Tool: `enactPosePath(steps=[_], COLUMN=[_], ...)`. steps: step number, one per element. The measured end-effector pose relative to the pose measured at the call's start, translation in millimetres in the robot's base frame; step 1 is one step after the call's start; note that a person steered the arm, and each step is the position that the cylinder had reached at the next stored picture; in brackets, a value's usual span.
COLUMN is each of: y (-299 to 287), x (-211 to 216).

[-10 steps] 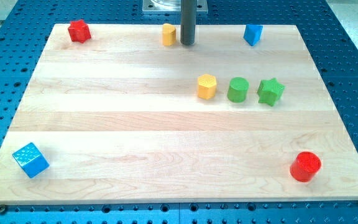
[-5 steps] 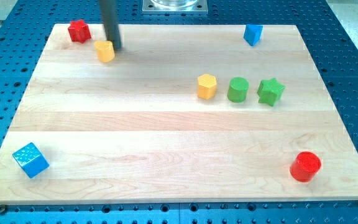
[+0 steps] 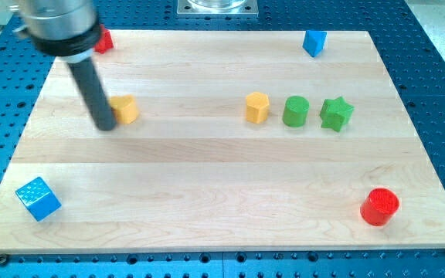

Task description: Add the heart at the left side of the horizontal line blocks

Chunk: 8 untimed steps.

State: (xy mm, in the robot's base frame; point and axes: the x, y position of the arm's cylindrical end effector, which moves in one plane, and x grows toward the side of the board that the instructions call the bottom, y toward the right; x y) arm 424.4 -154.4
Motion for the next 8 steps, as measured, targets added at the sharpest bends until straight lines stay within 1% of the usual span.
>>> enactPosePath(steps=[1, 2, 3, 4, 5, 6, 7, 8], y=[21, -21, -1, 84, 106, 65, 113, 111], x=[-1, -17, -33, -33, -34, -61, -92, -74])
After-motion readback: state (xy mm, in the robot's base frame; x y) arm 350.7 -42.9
